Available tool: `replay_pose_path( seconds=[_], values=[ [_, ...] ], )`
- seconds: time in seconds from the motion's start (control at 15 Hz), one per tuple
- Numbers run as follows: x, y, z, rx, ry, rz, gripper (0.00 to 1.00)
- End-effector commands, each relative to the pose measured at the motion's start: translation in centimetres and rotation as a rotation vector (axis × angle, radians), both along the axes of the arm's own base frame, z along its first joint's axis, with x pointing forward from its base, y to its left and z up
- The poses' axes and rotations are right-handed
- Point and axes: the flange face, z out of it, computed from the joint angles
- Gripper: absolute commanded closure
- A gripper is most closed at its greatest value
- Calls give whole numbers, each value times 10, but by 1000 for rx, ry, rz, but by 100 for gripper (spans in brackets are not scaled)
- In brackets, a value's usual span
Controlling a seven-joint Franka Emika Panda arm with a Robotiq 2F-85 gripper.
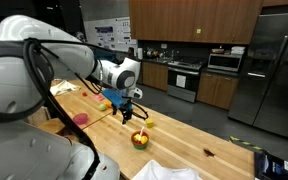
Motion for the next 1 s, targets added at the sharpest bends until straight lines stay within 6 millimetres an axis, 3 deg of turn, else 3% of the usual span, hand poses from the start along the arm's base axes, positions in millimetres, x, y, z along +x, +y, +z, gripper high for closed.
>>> replay_pose_path(
  seconds=[0.0,0.6,0.93],
  values=[
    [0,0,0,0,0,0,0],
    [0,0,0,0,0,0,0],
    [3,12,-27,-110,124,242,0]
  ],
)
